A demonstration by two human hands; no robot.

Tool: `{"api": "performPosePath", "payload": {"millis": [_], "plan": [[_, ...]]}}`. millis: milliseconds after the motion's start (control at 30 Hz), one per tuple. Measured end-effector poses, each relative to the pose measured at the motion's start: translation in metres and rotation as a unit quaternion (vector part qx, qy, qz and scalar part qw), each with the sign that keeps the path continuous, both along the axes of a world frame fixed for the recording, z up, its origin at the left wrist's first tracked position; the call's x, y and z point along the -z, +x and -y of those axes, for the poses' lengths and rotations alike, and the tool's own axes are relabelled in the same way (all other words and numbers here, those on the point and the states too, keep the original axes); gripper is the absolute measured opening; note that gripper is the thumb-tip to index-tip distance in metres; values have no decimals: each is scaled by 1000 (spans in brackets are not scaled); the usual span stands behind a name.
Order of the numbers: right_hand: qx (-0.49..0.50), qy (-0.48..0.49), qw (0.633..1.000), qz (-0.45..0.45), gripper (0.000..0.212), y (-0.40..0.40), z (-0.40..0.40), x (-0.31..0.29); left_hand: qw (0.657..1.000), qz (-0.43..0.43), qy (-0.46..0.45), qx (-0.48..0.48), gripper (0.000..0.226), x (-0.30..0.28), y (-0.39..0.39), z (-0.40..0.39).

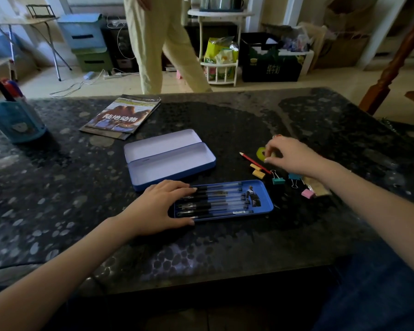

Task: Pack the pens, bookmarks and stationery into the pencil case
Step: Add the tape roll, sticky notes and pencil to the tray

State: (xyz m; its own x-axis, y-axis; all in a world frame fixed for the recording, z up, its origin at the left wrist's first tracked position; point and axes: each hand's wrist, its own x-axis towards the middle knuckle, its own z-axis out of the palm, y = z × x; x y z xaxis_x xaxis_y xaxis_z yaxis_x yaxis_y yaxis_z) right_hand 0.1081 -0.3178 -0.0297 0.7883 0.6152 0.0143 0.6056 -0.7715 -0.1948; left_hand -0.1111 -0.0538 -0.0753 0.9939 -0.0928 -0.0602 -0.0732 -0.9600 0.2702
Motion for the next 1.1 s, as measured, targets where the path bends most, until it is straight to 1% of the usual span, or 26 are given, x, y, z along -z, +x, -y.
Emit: {"api": "performPosePath", "payload": {"millis": [67,167,300,367,433,533,567,767,967,1033,1100], "plan": [[-55,-25,996,-65,9,-13,-5,-4,1000,-3,16,7,83,-3,0,-1],[-110,-56,986,-110,10,-29,-6,-3,999,-4,34,16,84,-5,0,0],[-122,-62,980,-143,15,-37,-8,-1,999,-12,45,15,87,-5,0,0],[-122,-73,982,-125,19,-38,-10,-1,999,-17,47,14,89,-5,1,0],[-123,-83,983,-106,27,-38,-12,-1,998,-18,51,19,89,-4,2,-1],[-122,-81,981,-128,48,-40,-12,-1,998,-17,55,24,93,-3,3,-1],[-126,-88,980,-125,51,-41,-13,-1,998,-16,54,24,94,-3,3,-2],[-126,-126,979,-97,47,-45,-16,-1,999,-16,45,20,93,-2,4,-2],[-141,-231,963,9,54,-50,-21,-2,999,-13,41,20,94,-1,5,-3],[-146,-249,957,7,55,-47,-21,-3,999,-15,43,19,95,-2,6,-3],[-144,-250,956,-52,52,-39,-15,-8,999,-18,41,18,95,-2,6,-3]]}}
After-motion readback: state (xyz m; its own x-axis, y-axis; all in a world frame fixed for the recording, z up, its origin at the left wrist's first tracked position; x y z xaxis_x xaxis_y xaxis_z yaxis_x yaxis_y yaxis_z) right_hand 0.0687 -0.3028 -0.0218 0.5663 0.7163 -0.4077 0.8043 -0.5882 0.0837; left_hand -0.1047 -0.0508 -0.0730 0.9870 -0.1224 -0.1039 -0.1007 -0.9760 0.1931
